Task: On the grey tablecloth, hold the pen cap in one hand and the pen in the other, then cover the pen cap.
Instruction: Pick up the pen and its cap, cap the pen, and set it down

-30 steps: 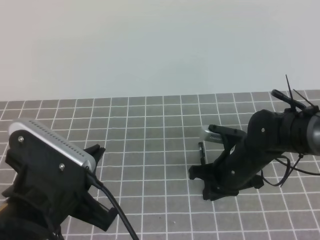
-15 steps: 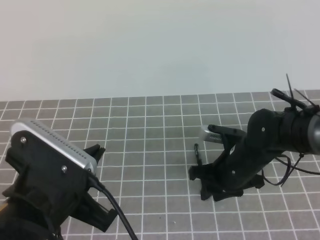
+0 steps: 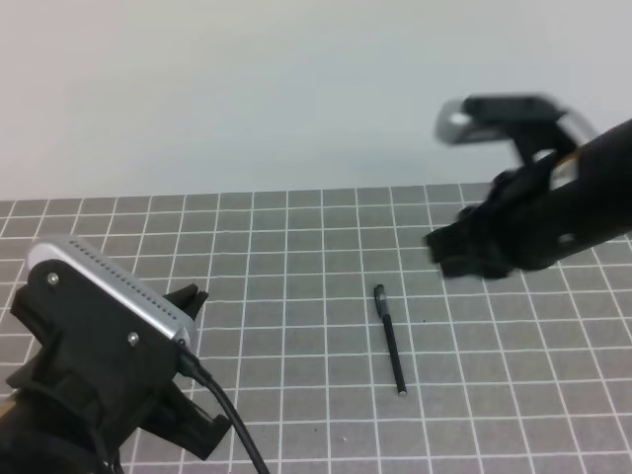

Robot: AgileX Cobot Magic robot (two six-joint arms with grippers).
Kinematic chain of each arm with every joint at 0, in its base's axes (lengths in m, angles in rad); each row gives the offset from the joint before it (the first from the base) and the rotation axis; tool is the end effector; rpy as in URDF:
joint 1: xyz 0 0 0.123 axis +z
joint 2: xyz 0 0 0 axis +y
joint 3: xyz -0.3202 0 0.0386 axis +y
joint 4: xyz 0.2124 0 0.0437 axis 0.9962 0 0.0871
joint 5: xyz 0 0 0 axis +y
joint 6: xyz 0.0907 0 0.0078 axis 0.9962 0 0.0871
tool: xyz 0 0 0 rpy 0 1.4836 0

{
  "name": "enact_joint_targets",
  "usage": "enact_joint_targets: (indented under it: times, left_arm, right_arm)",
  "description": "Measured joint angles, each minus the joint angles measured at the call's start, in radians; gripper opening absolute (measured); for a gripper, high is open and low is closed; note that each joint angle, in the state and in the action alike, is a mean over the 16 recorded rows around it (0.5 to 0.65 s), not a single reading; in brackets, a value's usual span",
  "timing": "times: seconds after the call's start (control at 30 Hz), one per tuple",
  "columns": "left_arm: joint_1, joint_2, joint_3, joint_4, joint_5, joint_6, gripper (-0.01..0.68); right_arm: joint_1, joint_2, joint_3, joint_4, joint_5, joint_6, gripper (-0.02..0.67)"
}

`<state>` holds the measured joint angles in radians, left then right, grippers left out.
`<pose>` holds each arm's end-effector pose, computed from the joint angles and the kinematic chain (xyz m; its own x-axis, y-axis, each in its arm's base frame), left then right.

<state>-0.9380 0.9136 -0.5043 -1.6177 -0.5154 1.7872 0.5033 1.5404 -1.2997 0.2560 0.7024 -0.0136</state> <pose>0.1080 -0.0717 0.3286 -0.1301 0.4155 -0.9002 0.4553 0.8316 0.3180 0.2603 0.1604 0.3691 -0.7455 -0.2048 -0.6343 -0.4429 0.8634 0.2416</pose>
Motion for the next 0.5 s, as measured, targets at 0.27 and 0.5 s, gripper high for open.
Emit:
enact_joint_targets:
  times: [0.27, 0.5]
  left_arm:
    - [0.001, 0.0, -0.001, -0.003, 0.004, 0.009, -0.001]
    - [0.002, -0.001, -0.001, -0.077, 0.006, 0.013, -0.001]
  right_arm:
    - [0.0, -0.321, 0.087, -0.19, 0.054, 0.003, 0.006]
    - [0.0, -0.604, 0.314, -0.264, 0.025, 0.023, 0.001]
